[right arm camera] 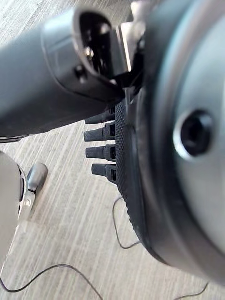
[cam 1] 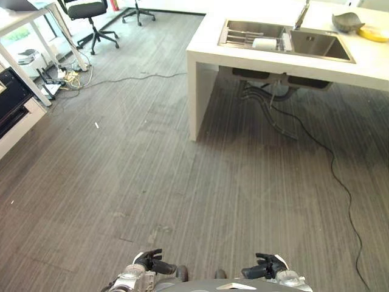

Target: Place the dishes in the dishwasher.

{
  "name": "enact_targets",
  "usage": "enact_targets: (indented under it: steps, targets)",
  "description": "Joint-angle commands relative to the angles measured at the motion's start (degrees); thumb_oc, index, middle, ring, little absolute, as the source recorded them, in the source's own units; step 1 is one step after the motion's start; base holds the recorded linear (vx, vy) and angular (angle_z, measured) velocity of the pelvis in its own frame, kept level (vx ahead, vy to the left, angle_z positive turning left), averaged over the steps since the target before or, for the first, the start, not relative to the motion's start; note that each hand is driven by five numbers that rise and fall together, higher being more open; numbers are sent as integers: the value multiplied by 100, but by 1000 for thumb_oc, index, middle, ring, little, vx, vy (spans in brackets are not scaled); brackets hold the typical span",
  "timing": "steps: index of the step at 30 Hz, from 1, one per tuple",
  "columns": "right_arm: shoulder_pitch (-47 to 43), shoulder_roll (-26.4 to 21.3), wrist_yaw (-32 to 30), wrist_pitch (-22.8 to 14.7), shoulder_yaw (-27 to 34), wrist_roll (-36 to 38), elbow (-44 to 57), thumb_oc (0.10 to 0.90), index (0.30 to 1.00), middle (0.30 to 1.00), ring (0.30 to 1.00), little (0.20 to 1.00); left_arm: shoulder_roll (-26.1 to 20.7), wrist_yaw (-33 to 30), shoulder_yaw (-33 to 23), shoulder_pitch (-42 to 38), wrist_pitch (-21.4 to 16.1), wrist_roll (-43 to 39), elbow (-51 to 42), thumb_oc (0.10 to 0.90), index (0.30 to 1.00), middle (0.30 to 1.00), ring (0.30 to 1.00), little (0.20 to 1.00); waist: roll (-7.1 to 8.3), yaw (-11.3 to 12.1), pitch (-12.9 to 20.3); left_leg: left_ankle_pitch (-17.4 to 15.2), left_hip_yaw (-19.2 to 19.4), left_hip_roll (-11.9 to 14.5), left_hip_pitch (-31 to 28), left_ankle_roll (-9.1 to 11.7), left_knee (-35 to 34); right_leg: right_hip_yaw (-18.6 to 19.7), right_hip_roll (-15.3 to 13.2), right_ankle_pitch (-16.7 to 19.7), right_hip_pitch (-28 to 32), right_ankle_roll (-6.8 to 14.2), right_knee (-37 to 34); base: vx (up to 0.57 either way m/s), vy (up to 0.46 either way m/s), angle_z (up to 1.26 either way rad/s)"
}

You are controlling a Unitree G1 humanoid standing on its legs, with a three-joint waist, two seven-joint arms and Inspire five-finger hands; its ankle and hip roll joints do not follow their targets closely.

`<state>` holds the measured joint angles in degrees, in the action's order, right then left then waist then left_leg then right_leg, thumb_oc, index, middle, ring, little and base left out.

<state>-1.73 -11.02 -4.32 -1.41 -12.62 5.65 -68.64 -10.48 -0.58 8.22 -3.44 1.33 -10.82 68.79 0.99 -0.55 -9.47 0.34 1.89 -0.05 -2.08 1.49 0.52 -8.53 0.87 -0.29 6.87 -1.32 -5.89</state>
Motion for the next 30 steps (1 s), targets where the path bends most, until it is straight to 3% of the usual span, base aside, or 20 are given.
enact_targets:
  steps: [1, 2, 4, 7, 8, 11, 12, 15, 17, 19, 20, 21, 22, 24, 25, 26, 27, 28, 29, 30]
  targets:
    - [-86, -184, -13, -32, -258, -264, -20, 800, 900, 900, 900, 900, 309, -10, 104, -142, -153, -242, 106, 800, 900, 900, 900, 900, 197, 49, -142, 63, 192, 117, 684, 334, 2169, 182, -262, -597, 70, 282, 618, 86, -139, 7]
    - [-158, -226, -11, -20, -257, -243, -39, 800, 900, 900, 900, 900, 303, -15, 95, -178, -157, -335, 84, 800, 900, 900, 900, 900, 246, 133, -230, 175, 119, 63, 942, 366, 2684, 182, -277, -590, 118, 252, 604, 56, -88, 10]
    - [-211, -260, -15, 5, -251, -210, -62, 800, 900, 900, 900, 900, 308, -50, 86, -195, -165, -429, 78, 800, 900, 900, 900, 900, 305, 259, -297, 269, 40, -64, 1179, 351, 2970, 196, -319, -599, 203, 251, 543, 137, -74, -5]
    - [-256, -342, -71, 28, -108, -98, -234, 800, 900, 900, 900, 900, 264, -96, -44, -183, -216, -569, 117, 800, 900, 900, 900, 900, 240, 489, -252, 244, 422, -10, 1787, 209, 1669, 317, -239, -752, 599, 409, 99, 357, 32, -23]
    - [-244, -329, -66, 42, -97, -110, -273, 800, 900, 900, 900, 900, 270, -101, -67, -155, -209, -528, 132, 800, 900, 900, 900, 900, 168, 563, -205, 415, 407, 61, 1850, 213, 1144, 368, -145, -825, 697, 433, 89, 281, 95, -11]
    - [-219, -328, -54, 49, -87, -133, -313, 800, 900, 900, 900, 900, 275, -100, -79, -110, -205, -469, 147, 800, 900, 900, 900, 900, 164, 642, -181, 645, 396, 41, 1820, 229, 710, 398, -125, -911, 839, 457, 89, 280, 60, -19]
    - [-194, -334, -54, 37, -98, -181, -390, 800, 900, 900, 900, 900, 233, -114, -98, -85, -225, -421, 175, 800, 900, 900, 900, 900, 183, 806, -124, 910, 257, 73, 2054, 296, -9, 536, -115, -1115, 1090, 469, 89, 541, 128, -14]
    - [-200, -285, -37, 38, -94, -223, -477, 800, 900, 900, 900, 900, 170, -118, -118, -98, -227, -396, 195, 800, 900, 900, 900, 900, 237, 878, -30, 1163, 240, 130, 1959, 260, -10, 722, -113, -1226, 1295, 467, 287, 449, 127, -49]
    - [-245, -160, -21, 33, -63, -178, -457, 800, 900, 900, 900, 900, 47, -210, -134, -174, -233, -260, 107, 800, 900, 900, 900, 900, 367, 860, 178, 1133, 246, -79, 1627, 35, -199, 757, -186, -1103, 1217, 614, 972, 481, 185, -70]
    - [-245, -160, -21, 33, -63, -178, -457, 800, 900, 900, 900, 900, 46, -210, -134, -174, -233, -260, 107, 800, 900, 900, 900, 900, 369, 861, 178, 1133, 247, -81, 1626, 35, -200, 757, -188, -1105, 1217, 614, 973, 227, 122, -40]
    - [-289, -77, 6, -32, -77, -125, -311, 800, 900, 900, 900, 900, -145, -423, -181, -247, -346, -229, -255, 800, 900, 900, 900, 900, 473, 791, 337, 916, 280, -262, 1235, -132, -341, 901, -271, -283, 892, 975, 1987, 389, 238, -38]
    - [-333, -62, 7, -42, -81, -122, -271, 800, 900, 900, 900, 900, -223, -518, -180, -311, -388, -187, -421, 800, 900, 900, 900, 900, 425, 789, 377, 833, 265, -208, 1128, -181, -352, 941, -229, 28, 707, 1055, 2324, 389, 238, -16]
    - [-333, -62, 7, -42, -81, -122, -271, 800, 900, 900, 900, 900, -223, -518, -180, -311, -388, -187, -421, 800, 900, 900, 900, 900, 425, 789, 377, 833, 265, -208, 1128, -181, -352, 941, -229, 28, 707, 1055, 2324, 154, 120, -10]
    - [-409, -21, -14, -70, -70, -147, -193, 800, 900, 900, 900, 900, -438, -805, -213, -502, -488, -75, -908, 800, 900, 900, 900, 900, 372, 725, 387, 603, 264, -191, 797, -286, -392, 802, -238, 780, 359, 1322, 3350, 186, 143, 18]
    - [-409, -21, -14, -70, -70, -147, -193, 800, 900, 900, 900, 900, -438, -805, -213, -502, -488, -75, -908, 800, 900, 900, 900, 900, 372, 725, 387, 603, 264, -191, 797, -286, -392, 802, -238, 780, 359, 1322, 3350, 418, 243, 28]
    - [-755, -221, -912, -681, 1563, 2119, 15, 800, 900, 900, 900, 900, -918, -1507, -423, -1382, -559, -413, -670, 800, 900, 900, 900, 900, 187, 390, 393, 424, 270, -93, 274, -364, -532, 637, -281, 1181, -15, 1464, 4299, 469, 268, 13]
    - [-630, -392, -655, -494, 1267, 1560, -154, 800, 900, 900, 900, 900, -1295, -1717, -589, -1675, -725, -445, -1128, 800, 900, 900, 900, 900, 41, 301, 340, 361, 292, 1, 97, -367, -552, 518, -294, 1168, -232, 1394, 4594, 545, 371, 14]
    - [-1051, 788, -893, -719, 200, 1278, 636, 800, 900, 900, 900, 900, -974, -1787, -486, -1314, -1015, -578, -1740, 800, 900, 900, 900, 900, -52, 294, 209, 255, 212, -24, -43, -429, -552, 324, -406, 848, -577, 1318, 4935, 368, 216, -14]
    - [-836, 102, -603, -621, 754, 1556, 440, 800, 900, 900, 900, 900, -1215, -1959, -604, -1093, -1358, -33, -1716, 800, 900, 900, 900, 900, -13, 259, 161, 230, 139, -42, -168, -407, -552, 92, -571, 659, -735, 1290, 4905, 219, 116, -15]
    - [-836, 102, -603, -621, 754, 1556, 440, 800, 900, 900, 900, 900, -1215, -1959, -604, -1093, -1358, -33, -1716, 800, 900, 900, 900, 900, -13, 259, 161, 230, 139, -42, -168, -407, -552, 92, -571, 659, -735, 1290, 4905, 394, 11, -72]
